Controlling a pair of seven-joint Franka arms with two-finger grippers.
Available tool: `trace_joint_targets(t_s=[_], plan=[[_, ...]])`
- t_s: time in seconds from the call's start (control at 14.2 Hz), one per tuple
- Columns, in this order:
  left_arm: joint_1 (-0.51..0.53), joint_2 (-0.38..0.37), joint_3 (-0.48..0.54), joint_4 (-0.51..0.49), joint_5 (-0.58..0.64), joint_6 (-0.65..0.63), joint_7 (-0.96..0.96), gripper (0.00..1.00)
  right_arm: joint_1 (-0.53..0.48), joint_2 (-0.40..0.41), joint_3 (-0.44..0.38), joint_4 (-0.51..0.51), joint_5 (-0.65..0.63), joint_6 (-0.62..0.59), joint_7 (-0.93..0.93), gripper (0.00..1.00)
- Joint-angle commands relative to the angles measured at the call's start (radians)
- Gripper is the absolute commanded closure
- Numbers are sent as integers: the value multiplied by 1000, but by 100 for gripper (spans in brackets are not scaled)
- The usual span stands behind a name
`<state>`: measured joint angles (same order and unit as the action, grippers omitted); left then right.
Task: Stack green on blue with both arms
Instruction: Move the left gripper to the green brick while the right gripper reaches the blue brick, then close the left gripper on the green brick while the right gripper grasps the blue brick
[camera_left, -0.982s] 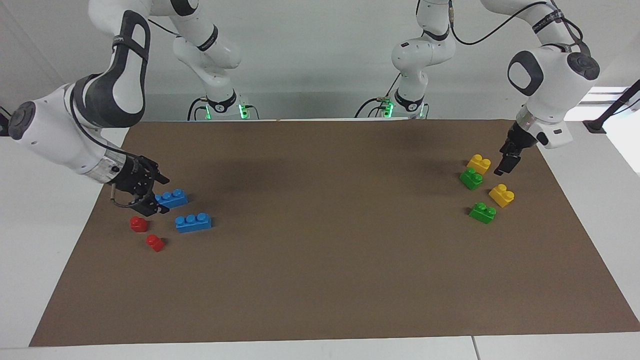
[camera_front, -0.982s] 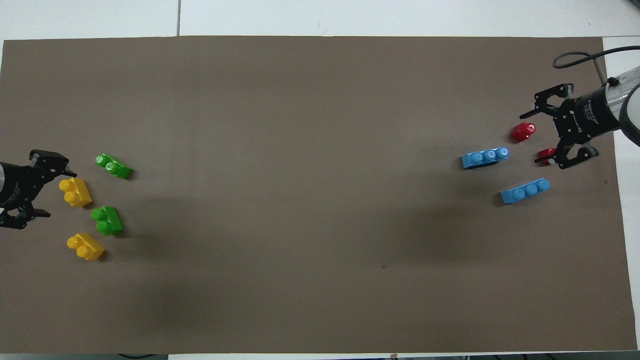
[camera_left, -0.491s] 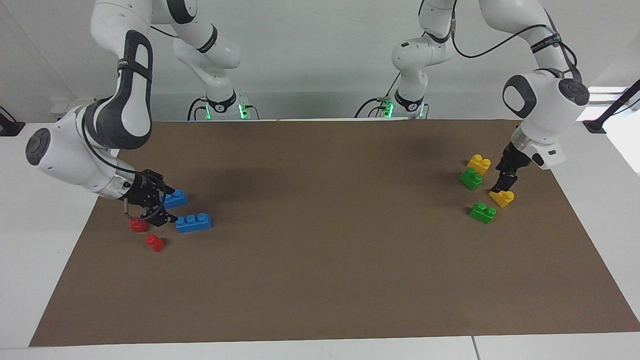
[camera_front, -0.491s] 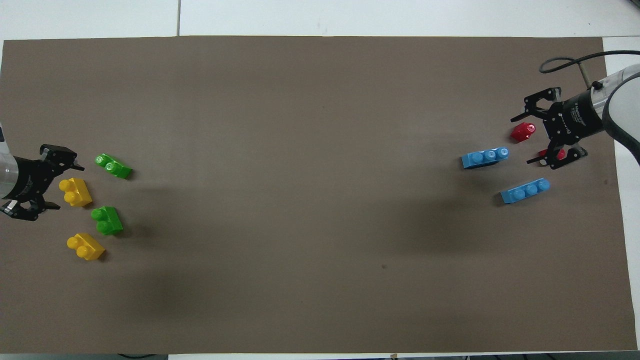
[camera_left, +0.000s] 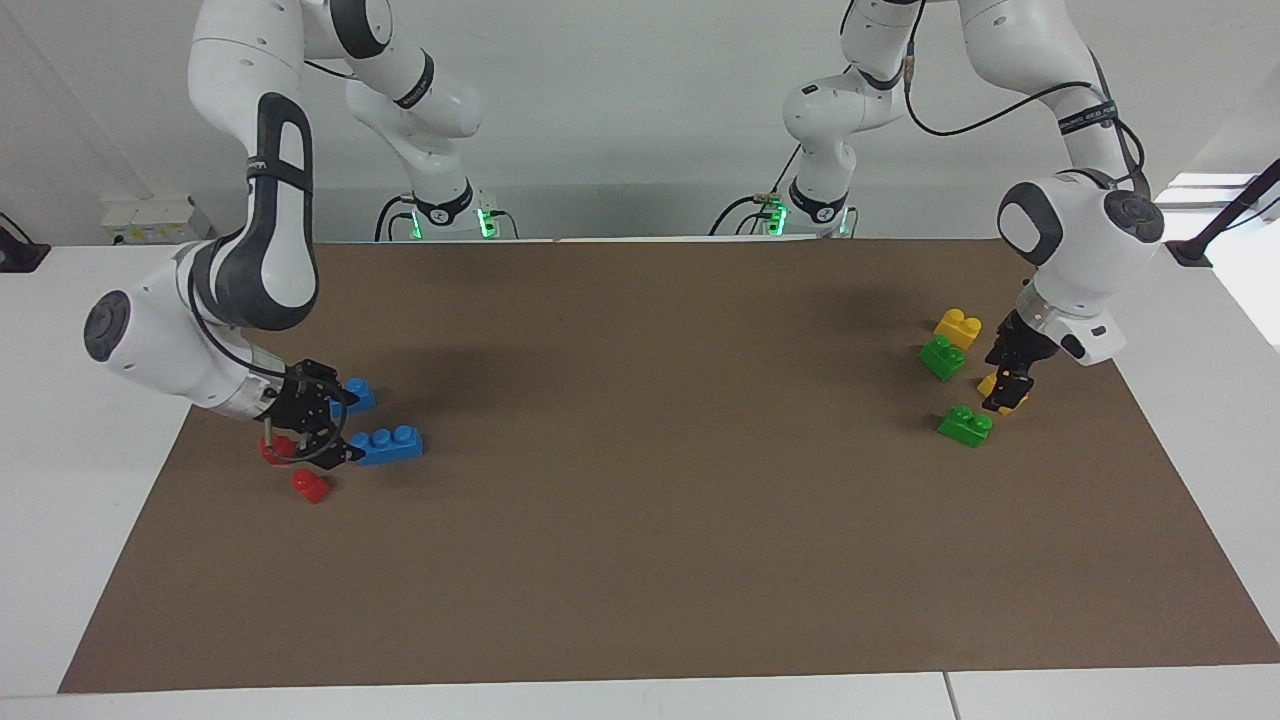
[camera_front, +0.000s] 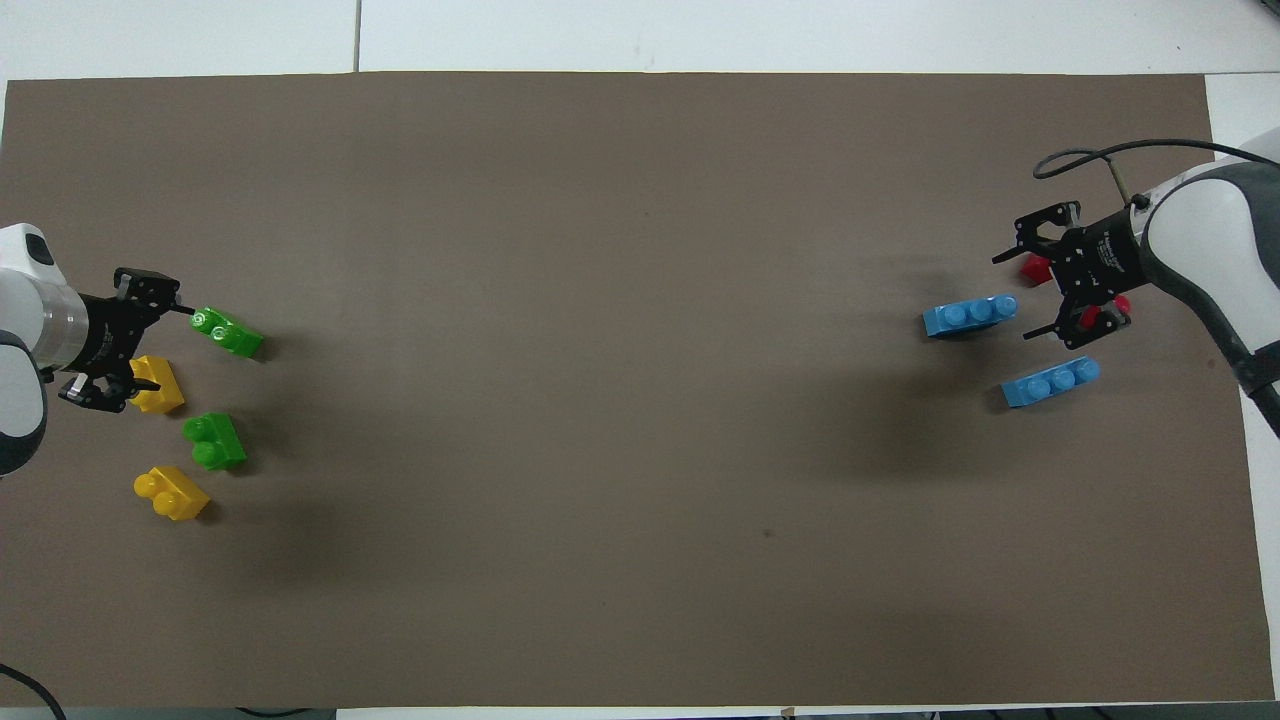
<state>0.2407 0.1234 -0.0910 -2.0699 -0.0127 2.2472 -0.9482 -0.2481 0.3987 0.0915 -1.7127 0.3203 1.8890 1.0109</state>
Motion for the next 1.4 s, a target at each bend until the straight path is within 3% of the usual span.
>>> trace_joint_targets(t_s=[0.0,0.42,0.7,1.33], plan=[[-18,57,2,63,3,11,-58,0,-28,-12,5,-63,36,55,-51,0],[-46,188,2,165,74,8,-132,0,-45,-23,5,-105,36,84,-55,0],[-34,191,2,149,77,11,-132,0,-36,-24,5,-154,51,169,-52,0],[-24,191,1,77,76,103,-133,2,-31,-23,5,-174,89,202,-54,0]])
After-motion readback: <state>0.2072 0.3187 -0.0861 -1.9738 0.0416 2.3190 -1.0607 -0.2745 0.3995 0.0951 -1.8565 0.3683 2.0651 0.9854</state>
